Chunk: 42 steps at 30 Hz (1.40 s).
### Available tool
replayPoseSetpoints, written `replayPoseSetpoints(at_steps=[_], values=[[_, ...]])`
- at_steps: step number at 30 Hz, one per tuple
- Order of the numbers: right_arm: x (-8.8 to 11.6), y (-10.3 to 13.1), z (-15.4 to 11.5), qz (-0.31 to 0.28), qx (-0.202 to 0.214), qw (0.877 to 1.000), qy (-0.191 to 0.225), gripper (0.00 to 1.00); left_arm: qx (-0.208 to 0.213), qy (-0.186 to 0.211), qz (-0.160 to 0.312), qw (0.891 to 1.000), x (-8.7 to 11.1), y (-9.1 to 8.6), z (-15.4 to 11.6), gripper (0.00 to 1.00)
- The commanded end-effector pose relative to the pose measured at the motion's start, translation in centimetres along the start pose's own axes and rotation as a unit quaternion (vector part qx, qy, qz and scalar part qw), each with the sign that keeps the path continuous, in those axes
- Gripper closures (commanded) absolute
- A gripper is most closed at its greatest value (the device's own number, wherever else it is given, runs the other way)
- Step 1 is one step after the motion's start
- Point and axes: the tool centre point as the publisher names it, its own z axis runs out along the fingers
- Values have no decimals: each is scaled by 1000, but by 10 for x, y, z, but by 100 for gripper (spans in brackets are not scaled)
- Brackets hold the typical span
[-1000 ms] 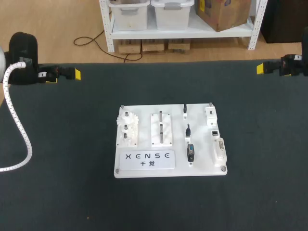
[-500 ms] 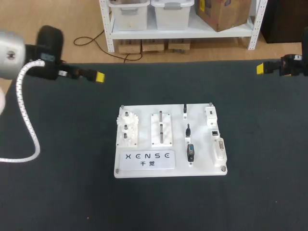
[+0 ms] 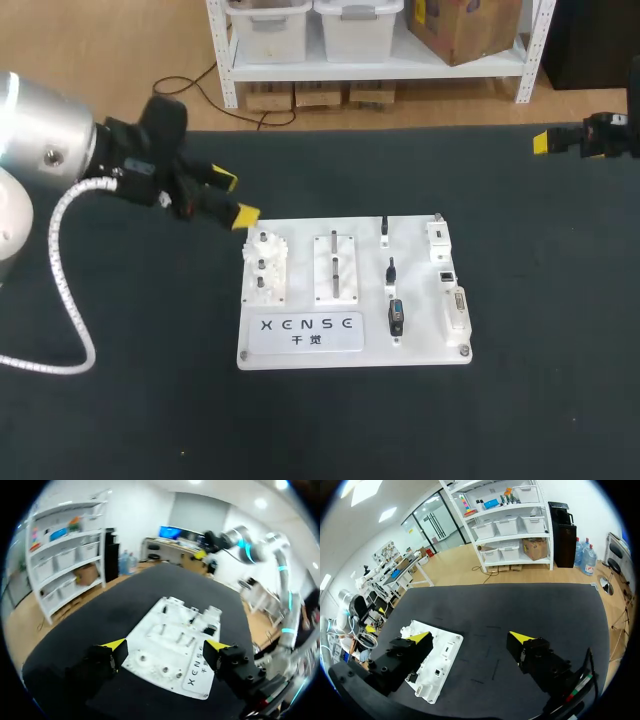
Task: Insert the Ethernet cable into its matching sockets.
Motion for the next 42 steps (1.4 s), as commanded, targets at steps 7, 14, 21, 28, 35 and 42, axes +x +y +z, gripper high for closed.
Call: replayPoseSetpoints(at_steps=[7, 14, 21, 28, 35, 42], values=[[0, 0, -1, 0, 1, 1000, 0, 0, 137, -50, 247, 958, 14, -26, 25, 0], [0, 0, -1, 0, 1, 1000, 0, 0, 101, -51, 247, 962, 21, -34, 36, 0], [0, 0, -1, 0, 1, 1000, 0, 0, 76, -52, 221, 971, 28, -39, 38, 0], [0, 0, -1, 0, 1, 1000, 0, 0, 73, -48, 200, 976, 36, -46, 46, 0], [0, 0, -1, 0, 1, 1000, 0, 0, 86, -38, 191, 977, 37, -46, 59, 0], [0, 0, -1, 0, 1, 1000, 0, 0, 102, -37, 179, 978, 36, -43, 69, 0]])
